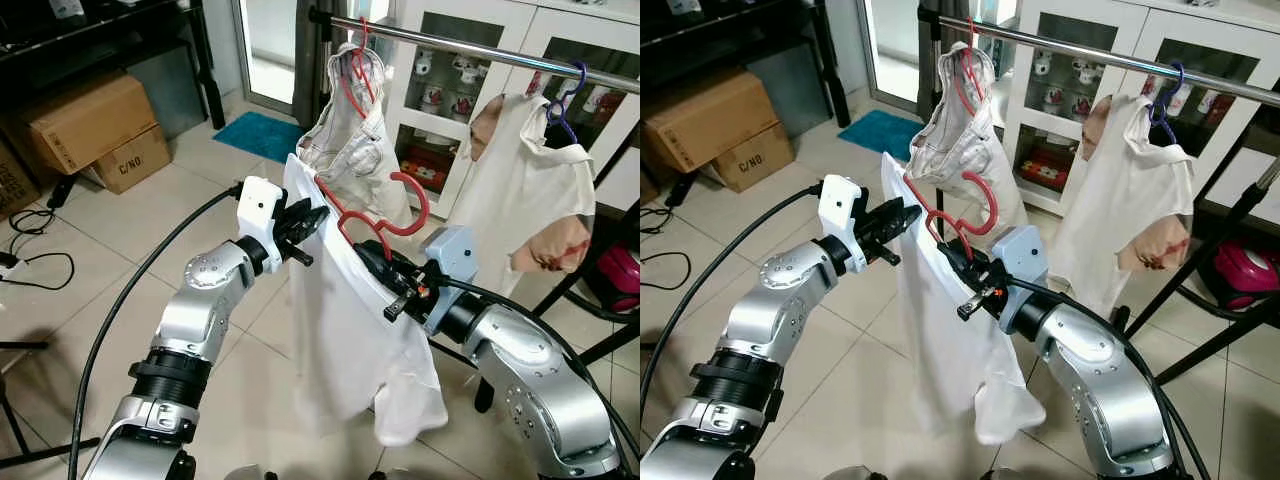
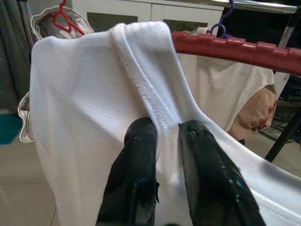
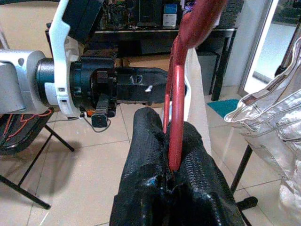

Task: Hang hanger

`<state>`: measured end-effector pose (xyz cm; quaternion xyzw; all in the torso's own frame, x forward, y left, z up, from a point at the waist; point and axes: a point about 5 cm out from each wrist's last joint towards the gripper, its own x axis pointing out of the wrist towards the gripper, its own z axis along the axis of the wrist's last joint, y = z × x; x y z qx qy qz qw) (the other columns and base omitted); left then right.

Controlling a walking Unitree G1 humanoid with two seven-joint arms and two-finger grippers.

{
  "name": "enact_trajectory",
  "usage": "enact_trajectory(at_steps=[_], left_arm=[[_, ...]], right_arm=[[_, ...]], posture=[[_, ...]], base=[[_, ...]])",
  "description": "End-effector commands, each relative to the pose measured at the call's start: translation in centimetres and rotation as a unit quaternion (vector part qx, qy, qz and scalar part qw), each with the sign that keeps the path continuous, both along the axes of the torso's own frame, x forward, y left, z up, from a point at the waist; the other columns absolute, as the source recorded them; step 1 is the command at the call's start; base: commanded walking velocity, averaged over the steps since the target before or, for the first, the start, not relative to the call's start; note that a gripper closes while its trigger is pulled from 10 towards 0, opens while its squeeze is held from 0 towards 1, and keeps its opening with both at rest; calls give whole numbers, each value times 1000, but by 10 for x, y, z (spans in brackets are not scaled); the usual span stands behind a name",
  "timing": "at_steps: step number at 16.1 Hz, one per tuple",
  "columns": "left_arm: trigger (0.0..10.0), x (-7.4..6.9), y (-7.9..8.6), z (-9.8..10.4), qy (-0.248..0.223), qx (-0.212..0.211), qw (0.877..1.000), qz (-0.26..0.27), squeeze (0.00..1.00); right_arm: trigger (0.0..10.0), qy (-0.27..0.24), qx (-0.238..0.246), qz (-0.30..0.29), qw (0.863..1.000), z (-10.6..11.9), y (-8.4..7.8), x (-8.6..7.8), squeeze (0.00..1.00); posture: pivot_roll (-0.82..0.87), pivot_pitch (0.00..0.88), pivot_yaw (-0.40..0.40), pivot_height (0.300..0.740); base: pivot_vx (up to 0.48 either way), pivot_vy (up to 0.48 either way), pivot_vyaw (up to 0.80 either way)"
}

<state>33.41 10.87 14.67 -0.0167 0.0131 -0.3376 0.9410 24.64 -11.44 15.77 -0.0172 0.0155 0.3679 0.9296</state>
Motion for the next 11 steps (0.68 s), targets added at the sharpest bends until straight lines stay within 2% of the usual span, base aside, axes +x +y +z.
enact_trajectory(at_steps=[1,6,9,11], left_arm=[[0,3,-4,3,-7,5,1000,-4,0],[0,11,6,4,-7,8,999,30,0],[0,11,7,5,-10,2,999,32,0],[0,9,6,8,-16,-14,1000,23,0]], right_arm=[[0,-35,16,19,999,13,4,-4,0],[0,-39,18,23,999,14,4,-4,0],[0,-38,17,19,999,14,4,-5,0],[0,-29,-5,-3,1000,9,1,-2,0]], posture=[[-106,0,14,740],[-104,0,16,740],[-103,0,19,740],[-102,0,22,740]], base=[[0,0,0],[0,0,0],[0,0,0],[0,0,0]])
